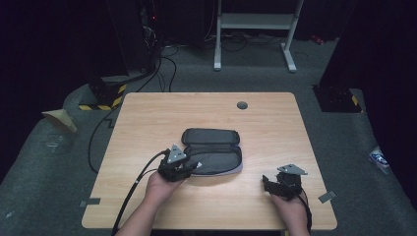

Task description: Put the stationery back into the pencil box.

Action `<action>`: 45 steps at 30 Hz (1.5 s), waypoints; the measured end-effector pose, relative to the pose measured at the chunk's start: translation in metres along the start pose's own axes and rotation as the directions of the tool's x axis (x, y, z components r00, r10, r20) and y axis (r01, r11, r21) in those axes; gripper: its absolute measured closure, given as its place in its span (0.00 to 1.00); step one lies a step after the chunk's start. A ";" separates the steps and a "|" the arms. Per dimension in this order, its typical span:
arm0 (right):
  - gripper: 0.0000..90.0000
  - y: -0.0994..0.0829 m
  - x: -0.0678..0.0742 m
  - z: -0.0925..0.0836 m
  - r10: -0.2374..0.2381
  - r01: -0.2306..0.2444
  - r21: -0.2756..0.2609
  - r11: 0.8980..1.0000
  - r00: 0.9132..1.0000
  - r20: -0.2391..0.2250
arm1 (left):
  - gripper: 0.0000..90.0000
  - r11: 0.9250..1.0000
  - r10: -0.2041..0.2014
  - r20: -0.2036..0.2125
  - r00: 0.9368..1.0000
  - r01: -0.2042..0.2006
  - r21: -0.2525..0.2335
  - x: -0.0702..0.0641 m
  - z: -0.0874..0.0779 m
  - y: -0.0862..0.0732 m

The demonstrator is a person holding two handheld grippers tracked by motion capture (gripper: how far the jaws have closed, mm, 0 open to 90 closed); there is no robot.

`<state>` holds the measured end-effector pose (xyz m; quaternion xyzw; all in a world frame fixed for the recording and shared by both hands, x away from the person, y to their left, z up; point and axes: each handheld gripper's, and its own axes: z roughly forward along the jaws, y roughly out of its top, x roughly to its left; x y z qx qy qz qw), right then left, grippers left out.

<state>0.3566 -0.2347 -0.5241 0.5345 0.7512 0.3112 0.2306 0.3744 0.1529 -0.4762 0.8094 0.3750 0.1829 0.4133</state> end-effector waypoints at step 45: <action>0.21 0.000 0.000 0.000 0.003 -0.003 0.002 1.000 1.000 0.000 | 0.15 0.986 -0.128 -0.068 0.989 0.119 -0.120 0.034 -0.032 -0.010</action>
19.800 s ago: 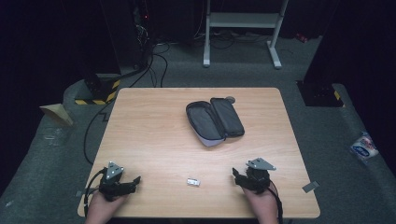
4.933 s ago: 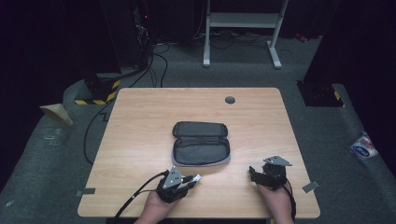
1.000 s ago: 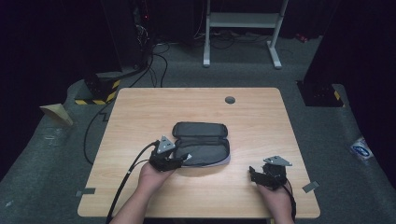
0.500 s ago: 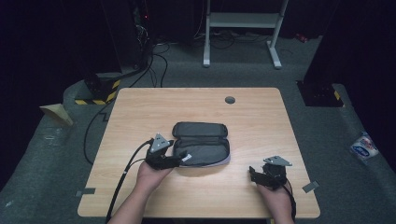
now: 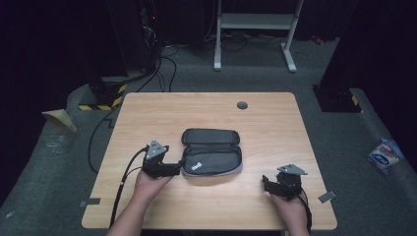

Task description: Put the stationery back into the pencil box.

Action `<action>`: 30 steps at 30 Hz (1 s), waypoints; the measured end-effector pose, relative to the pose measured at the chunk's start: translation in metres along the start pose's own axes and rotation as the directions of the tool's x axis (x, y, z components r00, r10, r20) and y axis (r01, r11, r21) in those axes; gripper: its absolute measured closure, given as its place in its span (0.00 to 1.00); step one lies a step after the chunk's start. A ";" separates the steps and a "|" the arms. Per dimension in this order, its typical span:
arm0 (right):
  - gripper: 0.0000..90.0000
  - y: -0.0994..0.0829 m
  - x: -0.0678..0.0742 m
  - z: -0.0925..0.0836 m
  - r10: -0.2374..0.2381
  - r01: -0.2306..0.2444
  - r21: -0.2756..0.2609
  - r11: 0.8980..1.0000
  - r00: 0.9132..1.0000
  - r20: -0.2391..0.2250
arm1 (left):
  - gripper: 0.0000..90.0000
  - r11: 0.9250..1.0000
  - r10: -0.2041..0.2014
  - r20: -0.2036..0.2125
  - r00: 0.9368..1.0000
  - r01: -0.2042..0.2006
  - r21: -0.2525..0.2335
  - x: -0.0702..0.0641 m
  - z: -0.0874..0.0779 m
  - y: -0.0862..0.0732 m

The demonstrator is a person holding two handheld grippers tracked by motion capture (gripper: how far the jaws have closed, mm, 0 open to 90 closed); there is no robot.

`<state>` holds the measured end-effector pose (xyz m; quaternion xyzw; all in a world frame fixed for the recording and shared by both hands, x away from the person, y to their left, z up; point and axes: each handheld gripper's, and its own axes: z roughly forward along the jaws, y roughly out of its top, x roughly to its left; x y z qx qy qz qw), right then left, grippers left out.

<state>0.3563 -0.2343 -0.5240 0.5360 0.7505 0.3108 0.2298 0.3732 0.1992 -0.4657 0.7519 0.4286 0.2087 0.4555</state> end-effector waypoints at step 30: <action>0.22 0.000 0.000 0.000 -0.001 0.001 -0.001 1.000 1.000 0.002 | 0.16 0.982 -0.012 -0.176 0.984 0.045 0.183 0.060 -0.072 -0.105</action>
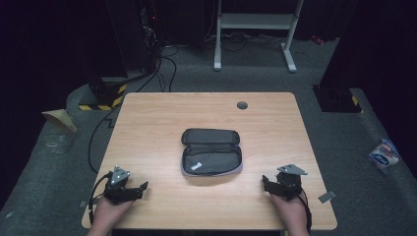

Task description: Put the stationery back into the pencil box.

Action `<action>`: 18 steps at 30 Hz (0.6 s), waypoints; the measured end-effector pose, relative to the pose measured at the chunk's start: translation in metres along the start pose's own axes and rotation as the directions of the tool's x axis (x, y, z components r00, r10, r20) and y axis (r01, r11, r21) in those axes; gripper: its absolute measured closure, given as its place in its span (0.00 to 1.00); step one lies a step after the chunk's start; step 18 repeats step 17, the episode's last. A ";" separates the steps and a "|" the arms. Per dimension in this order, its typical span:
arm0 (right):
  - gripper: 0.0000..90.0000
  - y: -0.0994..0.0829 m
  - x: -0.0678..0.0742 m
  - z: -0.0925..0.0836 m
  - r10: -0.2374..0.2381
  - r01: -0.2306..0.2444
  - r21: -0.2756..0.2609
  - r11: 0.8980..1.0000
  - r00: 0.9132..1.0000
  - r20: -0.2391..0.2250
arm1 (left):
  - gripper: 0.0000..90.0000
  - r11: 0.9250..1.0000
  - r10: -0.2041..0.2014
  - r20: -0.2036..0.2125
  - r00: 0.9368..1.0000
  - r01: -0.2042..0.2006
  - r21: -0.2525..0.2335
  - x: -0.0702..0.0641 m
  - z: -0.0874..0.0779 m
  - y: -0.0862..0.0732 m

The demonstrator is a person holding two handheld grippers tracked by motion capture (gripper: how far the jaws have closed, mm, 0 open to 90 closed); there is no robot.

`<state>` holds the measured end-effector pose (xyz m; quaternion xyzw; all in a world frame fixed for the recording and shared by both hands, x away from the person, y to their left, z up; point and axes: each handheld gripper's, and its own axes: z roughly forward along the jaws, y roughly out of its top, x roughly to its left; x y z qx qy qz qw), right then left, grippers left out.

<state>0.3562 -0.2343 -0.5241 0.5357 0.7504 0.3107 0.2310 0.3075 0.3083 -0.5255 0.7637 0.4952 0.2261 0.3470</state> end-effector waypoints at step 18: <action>0.23 0.000 0.001 0.000 0.004 -0.004 -0.005 1.000 1.000 0.002 | 0.16 0.999 -0.032 -0.001 0.999 0.032 0.021 -0.002 -0.002 -0.007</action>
